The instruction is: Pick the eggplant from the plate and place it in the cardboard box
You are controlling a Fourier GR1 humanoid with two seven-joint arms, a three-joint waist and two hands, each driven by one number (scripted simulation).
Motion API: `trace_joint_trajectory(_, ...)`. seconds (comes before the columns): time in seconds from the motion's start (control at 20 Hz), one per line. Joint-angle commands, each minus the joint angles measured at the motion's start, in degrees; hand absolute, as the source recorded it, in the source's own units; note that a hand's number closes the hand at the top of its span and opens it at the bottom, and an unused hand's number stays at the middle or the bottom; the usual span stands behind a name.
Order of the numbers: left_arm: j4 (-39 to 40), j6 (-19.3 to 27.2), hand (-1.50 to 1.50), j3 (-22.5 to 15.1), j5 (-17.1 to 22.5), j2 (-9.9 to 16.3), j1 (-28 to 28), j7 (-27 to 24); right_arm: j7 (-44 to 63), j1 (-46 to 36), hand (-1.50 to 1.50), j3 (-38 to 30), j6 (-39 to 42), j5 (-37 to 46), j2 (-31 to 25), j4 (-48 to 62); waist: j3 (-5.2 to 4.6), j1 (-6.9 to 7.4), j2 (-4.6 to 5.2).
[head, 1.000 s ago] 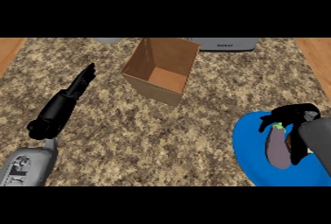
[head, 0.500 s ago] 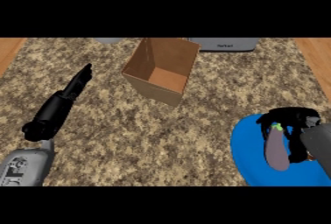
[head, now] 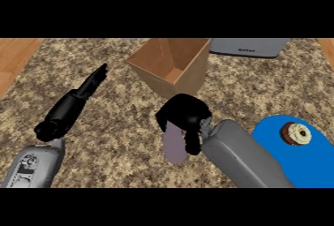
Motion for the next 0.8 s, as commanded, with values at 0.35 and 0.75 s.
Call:
trace_joint_trajectory(0.35,1.9,0.8,0.00,-1.0,-1.3,-1.5,-2.9,0.7,16.5,-16.2,1.50,18.4,-28.7,0.8,6.6,-4.4,-0.11,-0.21,0.22)
trace_joint_trajectory(0.75,2.0,0.2,0.00,0.1,-0.8,-0.5,-0.9,-0.5,38.3,-25.6,1.50,11.4,-42.7,-4.6,6.6,-1.7,-0.19,-1.25,0.08)
